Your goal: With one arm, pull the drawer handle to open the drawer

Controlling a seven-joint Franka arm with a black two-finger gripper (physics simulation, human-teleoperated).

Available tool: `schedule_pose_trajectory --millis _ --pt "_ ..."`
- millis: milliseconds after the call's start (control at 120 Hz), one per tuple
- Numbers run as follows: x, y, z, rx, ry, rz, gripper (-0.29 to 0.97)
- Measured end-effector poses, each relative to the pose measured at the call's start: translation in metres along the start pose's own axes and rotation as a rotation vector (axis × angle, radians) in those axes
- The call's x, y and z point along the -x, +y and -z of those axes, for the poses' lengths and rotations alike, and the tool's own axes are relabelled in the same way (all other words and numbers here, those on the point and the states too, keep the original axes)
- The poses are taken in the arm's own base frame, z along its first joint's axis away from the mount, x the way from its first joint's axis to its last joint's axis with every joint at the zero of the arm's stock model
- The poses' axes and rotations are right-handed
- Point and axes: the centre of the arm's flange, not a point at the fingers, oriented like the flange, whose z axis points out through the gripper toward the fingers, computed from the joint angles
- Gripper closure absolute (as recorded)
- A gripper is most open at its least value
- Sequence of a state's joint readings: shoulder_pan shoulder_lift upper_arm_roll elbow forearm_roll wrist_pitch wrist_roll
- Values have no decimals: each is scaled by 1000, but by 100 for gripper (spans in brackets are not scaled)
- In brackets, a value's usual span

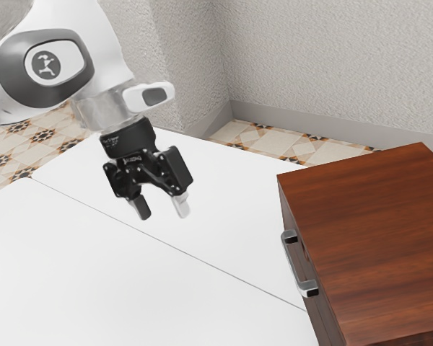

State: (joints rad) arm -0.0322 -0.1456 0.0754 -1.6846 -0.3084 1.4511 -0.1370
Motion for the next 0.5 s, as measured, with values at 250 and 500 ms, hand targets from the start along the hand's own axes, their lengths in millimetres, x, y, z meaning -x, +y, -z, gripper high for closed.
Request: schedule_pose_trajectory --millis 250,500 --pt "10 41 -25 -67 133 197 4" --pt "29 74 -53 -91 260 376 4"
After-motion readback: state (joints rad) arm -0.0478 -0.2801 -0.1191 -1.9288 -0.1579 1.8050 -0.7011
